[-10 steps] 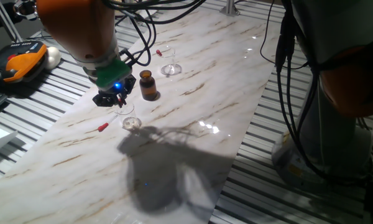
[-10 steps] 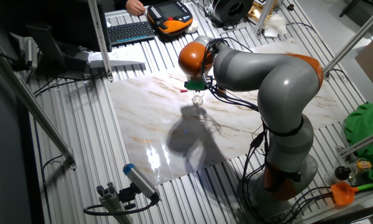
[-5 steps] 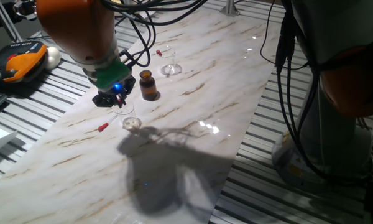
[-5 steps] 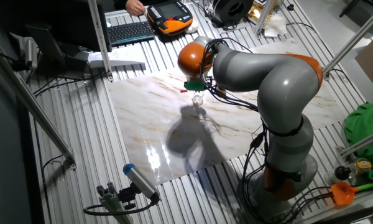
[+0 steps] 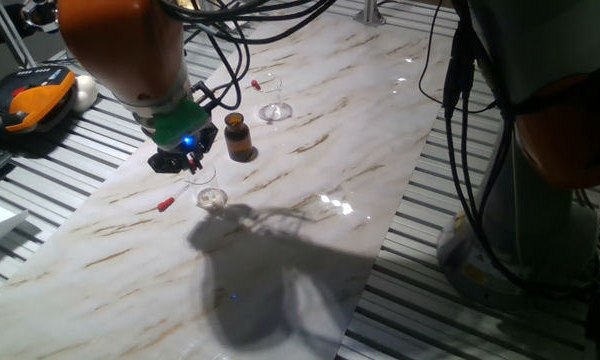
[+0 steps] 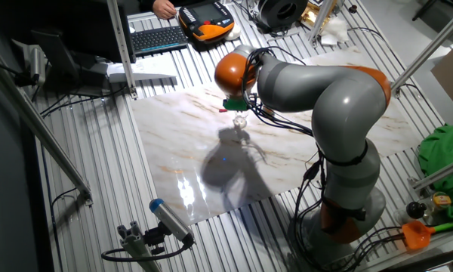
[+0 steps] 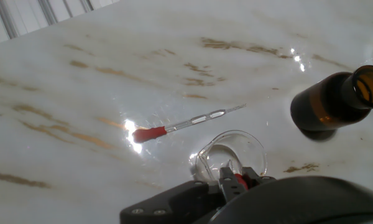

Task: Transfer liquid using a dropper

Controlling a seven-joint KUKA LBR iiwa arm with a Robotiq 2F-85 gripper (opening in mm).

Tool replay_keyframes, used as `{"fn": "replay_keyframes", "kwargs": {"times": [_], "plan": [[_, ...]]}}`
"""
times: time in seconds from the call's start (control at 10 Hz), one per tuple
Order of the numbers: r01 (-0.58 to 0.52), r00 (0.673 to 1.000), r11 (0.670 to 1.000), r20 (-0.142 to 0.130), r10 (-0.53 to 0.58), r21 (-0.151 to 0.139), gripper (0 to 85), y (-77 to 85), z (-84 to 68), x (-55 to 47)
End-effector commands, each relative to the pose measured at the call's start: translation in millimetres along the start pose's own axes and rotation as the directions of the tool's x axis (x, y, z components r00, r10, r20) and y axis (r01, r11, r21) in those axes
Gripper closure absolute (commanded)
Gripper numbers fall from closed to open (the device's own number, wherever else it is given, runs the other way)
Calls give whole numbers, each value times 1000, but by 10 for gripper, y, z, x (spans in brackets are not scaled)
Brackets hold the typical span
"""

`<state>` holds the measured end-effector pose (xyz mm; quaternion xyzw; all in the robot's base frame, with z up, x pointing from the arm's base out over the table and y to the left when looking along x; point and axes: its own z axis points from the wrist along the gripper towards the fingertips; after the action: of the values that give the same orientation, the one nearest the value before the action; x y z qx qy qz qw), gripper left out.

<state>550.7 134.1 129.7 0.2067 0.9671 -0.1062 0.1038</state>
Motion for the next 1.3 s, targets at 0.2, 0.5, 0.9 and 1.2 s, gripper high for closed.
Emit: {"fn": "replay_keyframes", "kwargs": {"times": [0.2, 0.5, 0.9, 1.2], "plan": [[-1, 1000, 1000, 5, 1, 3, 510, 6, 0, 4], [-4, 1000, 1000, 5, 4, 4, 510, 10, -2, 6], [-10, 1000, 1000, -9, 10, -11, 510, 15, -32, 2], [-22, 1000, 1000, -15, 22, -16, 510, 21, -77, -1]]}}
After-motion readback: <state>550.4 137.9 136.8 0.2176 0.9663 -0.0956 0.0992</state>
